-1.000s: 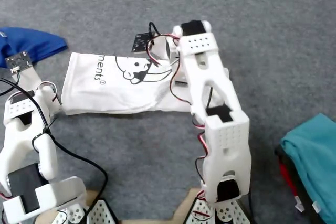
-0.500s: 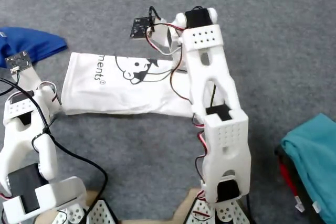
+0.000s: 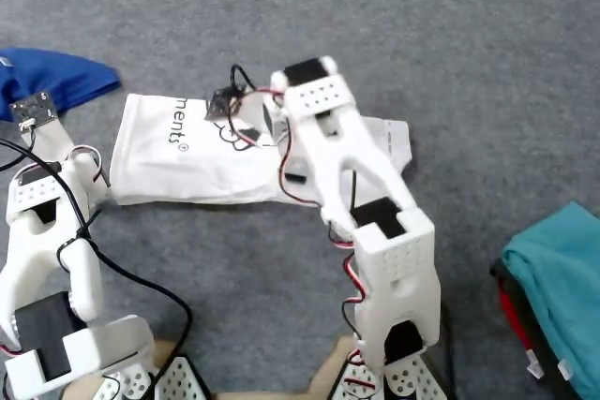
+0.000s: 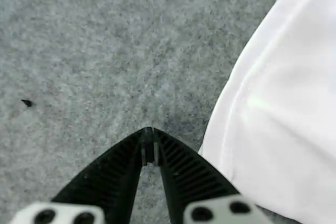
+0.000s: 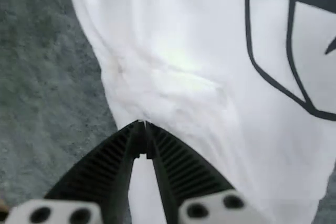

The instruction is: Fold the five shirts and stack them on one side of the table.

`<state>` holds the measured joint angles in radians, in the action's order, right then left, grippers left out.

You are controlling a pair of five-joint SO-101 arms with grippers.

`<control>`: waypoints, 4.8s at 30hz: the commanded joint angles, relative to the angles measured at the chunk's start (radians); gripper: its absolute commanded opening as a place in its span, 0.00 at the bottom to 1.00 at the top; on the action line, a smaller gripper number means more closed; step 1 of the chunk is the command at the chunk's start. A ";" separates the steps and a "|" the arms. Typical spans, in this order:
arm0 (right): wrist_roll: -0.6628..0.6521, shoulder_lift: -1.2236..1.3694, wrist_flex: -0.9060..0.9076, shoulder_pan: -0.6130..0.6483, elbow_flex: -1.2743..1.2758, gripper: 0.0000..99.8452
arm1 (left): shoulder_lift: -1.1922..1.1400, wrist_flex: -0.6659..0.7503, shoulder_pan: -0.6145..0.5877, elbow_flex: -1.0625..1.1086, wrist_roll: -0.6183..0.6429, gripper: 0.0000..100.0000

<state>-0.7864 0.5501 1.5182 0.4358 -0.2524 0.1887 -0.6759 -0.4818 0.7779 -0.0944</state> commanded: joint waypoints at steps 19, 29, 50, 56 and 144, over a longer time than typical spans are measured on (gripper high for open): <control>-0.011 0.070 -0.166 0.004 -0.113 0.00 | 0.002 0.009 0.008 -0.021 0.003 0.02; -0.006 -0.194 0.146 -0.021 -0.332 0.00 | 0.042 -0.104 0.000 -0.126 -0.057 0.02; -0.095 -0.679 0.206 -0.369 0.131 0.00 | -0.513 -0.862 0.118 -1.122 -0.026 0.22; -0.143 -0.823 0.203 -0.367 0.271 0.01 | -0.737 -0.942 0.118 -1.346 -0.025 0.22; 0.466 -0.825 -1.007 -0.633 1.225 0.01 | -0.498 -1.083 0.692 -1.223 0.061 0.02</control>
<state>-0.3230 -0.2478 0.5301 -0.1979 0.9766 -0.3636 -1.7484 0.1580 -0.4465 -0.0453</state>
